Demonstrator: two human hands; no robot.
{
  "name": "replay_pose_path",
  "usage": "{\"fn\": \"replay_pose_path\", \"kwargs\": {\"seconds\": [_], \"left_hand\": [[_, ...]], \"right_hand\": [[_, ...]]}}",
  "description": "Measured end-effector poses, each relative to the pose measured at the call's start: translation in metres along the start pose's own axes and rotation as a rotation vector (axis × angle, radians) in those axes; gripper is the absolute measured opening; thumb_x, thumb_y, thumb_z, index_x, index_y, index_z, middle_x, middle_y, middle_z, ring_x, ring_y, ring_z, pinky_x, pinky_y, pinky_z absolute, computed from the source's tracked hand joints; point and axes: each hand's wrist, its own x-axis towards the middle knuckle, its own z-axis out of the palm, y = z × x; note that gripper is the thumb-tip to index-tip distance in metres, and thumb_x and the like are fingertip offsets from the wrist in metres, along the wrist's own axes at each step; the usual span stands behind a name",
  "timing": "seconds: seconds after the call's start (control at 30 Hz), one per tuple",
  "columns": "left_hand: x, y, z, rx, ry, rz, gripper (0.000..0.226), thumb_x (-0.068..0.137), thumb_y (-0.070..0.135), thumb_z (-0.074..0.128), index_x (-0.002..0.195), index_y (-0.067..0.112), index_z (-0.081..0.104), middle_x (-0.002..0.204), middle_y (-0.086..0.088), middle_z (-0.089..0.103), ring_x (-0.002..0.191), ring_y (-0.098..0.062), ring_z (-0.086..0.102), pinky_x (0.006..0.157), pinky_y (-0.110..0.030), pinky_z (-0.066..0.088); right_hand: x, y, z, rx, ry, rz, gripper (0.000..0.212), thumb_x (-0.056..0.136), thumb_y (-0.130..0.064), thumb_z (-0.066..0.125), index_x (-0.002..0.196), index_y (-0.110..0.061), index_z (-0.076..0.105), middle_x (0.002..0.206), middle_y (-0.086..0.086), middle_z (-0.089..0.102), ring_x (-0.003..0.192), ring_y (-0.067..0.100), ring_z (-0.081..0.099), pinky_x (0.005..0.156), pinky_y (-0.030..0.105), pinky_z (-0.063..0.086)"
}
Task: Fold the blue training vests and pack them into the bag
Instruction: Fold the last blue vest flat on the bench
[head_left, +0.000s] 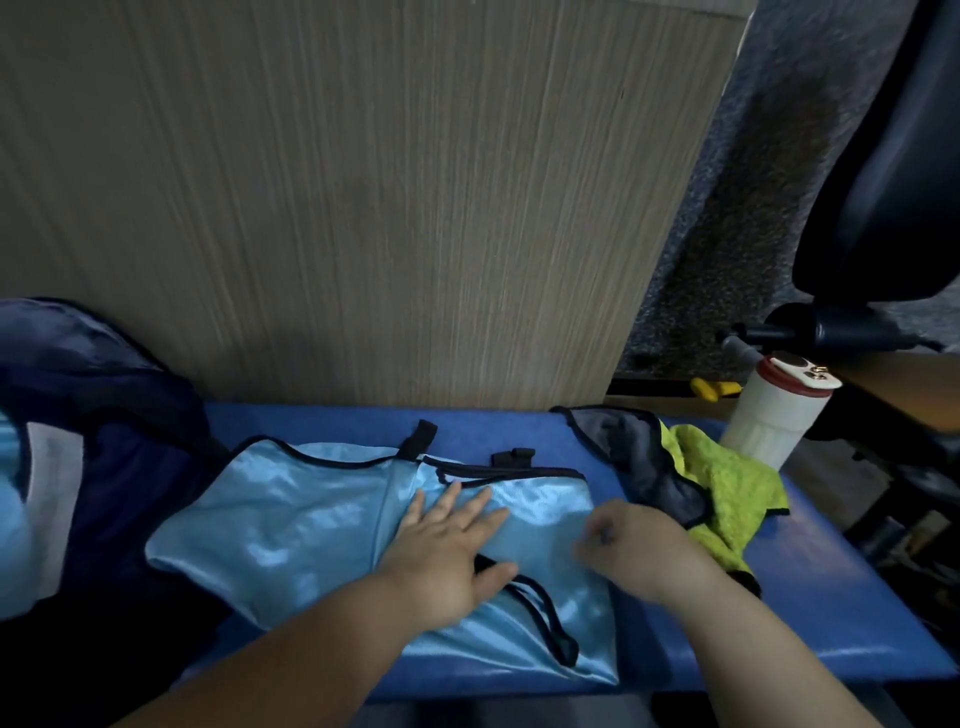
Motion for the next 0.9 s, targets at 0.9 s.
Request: {"fn": "replay_pose_path", "kwargs": {"seconds": [0.9], "left_hand": [[-0.007, 0.015, 0.0, -0.051, -0.027, 0.033, 0.072, 0.092, 0.072, 0.027, 0.151, 0.047, -0.005, 0.159, 0.022, -0.015, 0.144, -0.011, -0.029, 0.111, -0.062, -0.018]], "right_hand": [[-0.003, 0.052, -0.05, 1.157, 0.094, 0.036, 0.029, 0.089, 0.003, 0.057, 0.117, 0.001, 0.062, 0.107, 0.031, 0.068, 0.097, 0.05, 0.065, 0.096, 0.062, 0.047]]}}
